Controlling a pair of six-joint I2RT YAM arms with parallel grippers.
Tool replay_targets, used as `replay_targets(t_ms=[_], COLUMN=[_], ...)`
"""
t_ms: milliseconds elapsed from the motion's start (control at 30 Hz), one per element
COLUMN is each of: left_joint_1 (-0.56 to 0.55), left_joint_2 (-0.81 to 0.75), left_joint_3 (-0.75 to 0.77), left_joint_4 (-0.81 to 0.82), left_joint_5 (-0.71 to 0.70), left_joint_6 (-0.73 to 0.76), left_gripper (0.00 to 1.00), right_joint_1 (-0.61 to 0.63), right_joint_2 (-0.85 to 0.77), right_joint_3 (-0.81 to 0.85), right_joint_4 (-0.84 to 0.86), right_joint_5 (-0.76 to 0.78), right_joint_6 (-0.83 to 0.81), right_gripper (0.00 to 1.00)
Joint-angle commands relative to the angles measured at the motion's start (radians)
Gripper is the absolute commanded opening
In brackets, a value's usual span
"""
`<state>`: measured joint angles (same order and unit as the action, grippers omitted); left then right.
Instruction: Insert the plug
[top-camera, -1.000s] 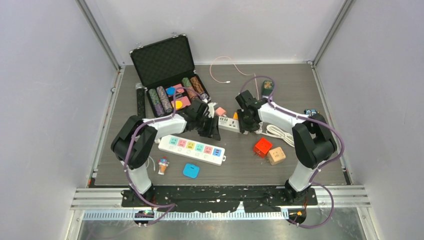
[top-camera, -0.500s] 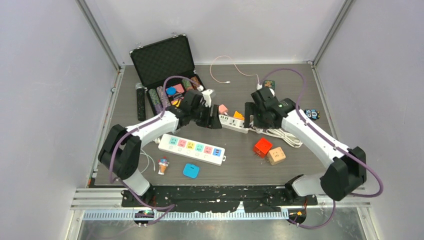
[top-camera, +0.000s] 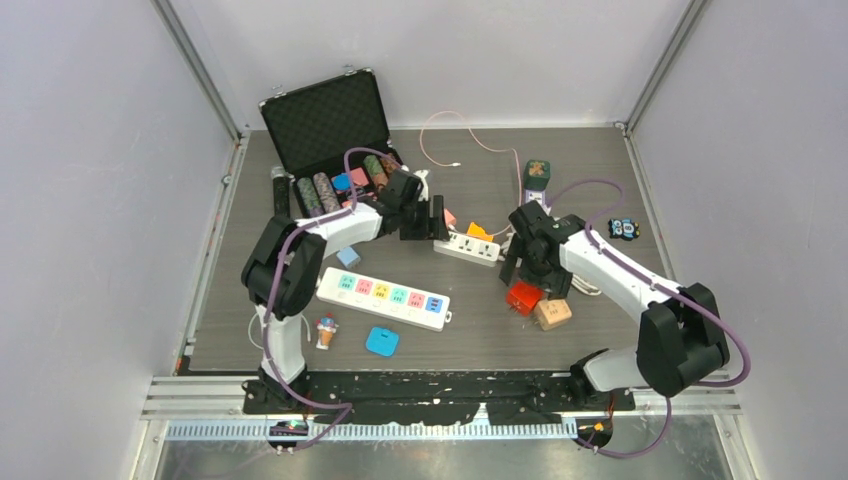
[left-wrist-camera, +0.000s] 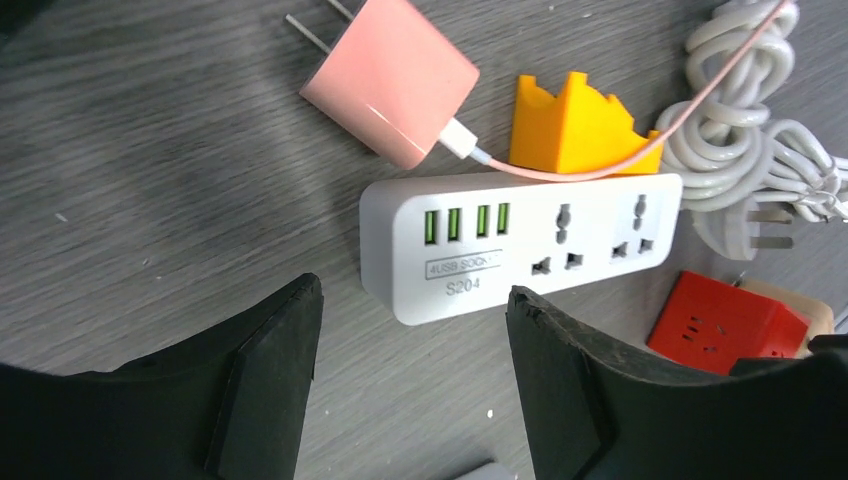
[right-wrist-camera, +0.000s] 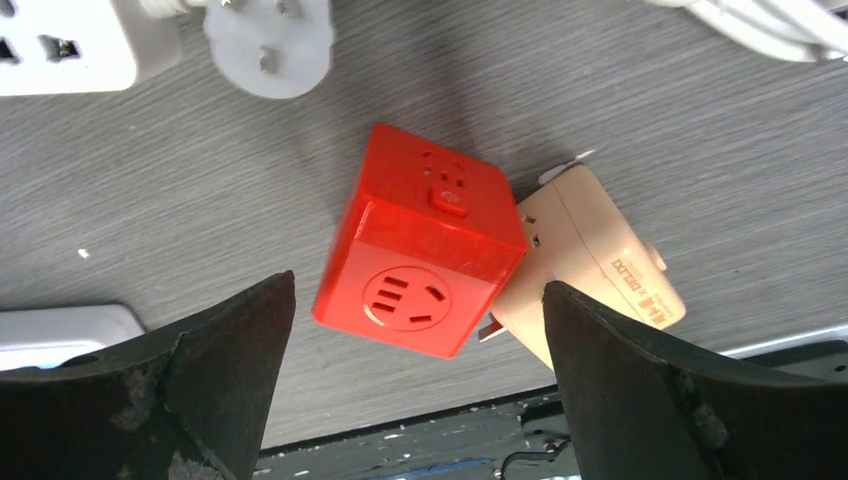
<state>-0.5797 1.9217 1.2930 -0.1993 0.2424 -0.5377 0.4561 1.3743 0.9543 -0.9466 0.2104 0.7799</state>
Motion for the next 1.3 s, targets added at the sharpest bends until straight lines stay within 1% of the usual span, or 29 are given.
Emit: replay_targets(t_ms=[0, 33, 100, 233, 300, 467, 533, 633, 767, 833, 933, 1067, 1233, 1267], left_joint_1=[-0.001, -0.002, -0.005, -0.016, -0.023, -0.040, -0.048, -0.055, -0.070, -0.074, -0.066, -0.048, -0.029, -0.026], left_joint_2=[0.028, 0.034, 0.039, 0.028, 0.018, -0.014, -0.030, -0.043, -0.063, -0.091, -0.156, -0.251, -0.393, -0.423], left_joint_3=[-0.010, -0.013, -0.026, -0.077, -0.108, -0.179, -0.212, -0.245, -0.280, -0.310, -0.318, -0.248, -0.176, -0.166], left_joint_4=[0.127, 0.137, 0.152, 0.192, 0.207, 0.264, 0.280, 0.294, 0.299, 0.300, 0.259, 0.128, 0.016, -0.004], left_joint_5=[0.021, 0.030, 0.035, 0.052, 0.061, 0.112, 0.119, 0.123, 0.142, 0.129, 0.076, 0.035, 0.011, 0.008], left_joint_6=[-0.080, -0.086, -0.091, -0.104, -0.109, -0.115, -0.117, -0.130, -0.139, -0.137, -0.105, -0.050, 0.015, 0.029], left_gripper=[0.66, 0.66, 0.65, 0.64, 0.62, 0.57, 0.55, 0.51, 0.49, 0.49, 0.52, 0.58, 0.69, 0.73], right_joint_1=[-0.012, -0.013, -0.012, -0.013, -0.013, -0.008, -0.007, -0.006, 0.000, 0.004, 0.011, 0.012, 0.012, 0.013], right_joint_2=[0.004, 0.011, 0.030, 0.036, 0.044, 0.059, 0.062, 0.057, 0.030, 0.012, -0.026, -0.098, -0.158, -0.169], right_joint_3=[-0.042, -0.044, -0.045, -0.062, -0.064, -0.073, -0.074, -0.073, -0.077, -0.081, -0.080, -0.075, -0.056, -0.055], right_joint_4=[0.099, 0.106, 0.128, 0.181, 0.197, 0.237, 0.253, 0.280, 0.333, 0.360, 0.397, 0.466, 0.555, 0.591], right_joint_5=[-0.044, -0.046, -0.049, -0.059, -0.059, -0.062, -0.059, -0.057, -0.080, -0.101, -0.135, -0.212, -0.313, -0.328], right_joint_6=[0.074, 0.069, 0.062, 0.041, 0.027, -0.015, -0.049, -0.086, -0.152, -0.176, -0.205, -0.229, -0.243, -0.243], right_gripper=[0.97, 0.96, 0.90, 0.83, 0.81, 0.81, 0.76, 0.64, 0.55, 0.52, 0.45, 0.40, 0.39, 0.39])
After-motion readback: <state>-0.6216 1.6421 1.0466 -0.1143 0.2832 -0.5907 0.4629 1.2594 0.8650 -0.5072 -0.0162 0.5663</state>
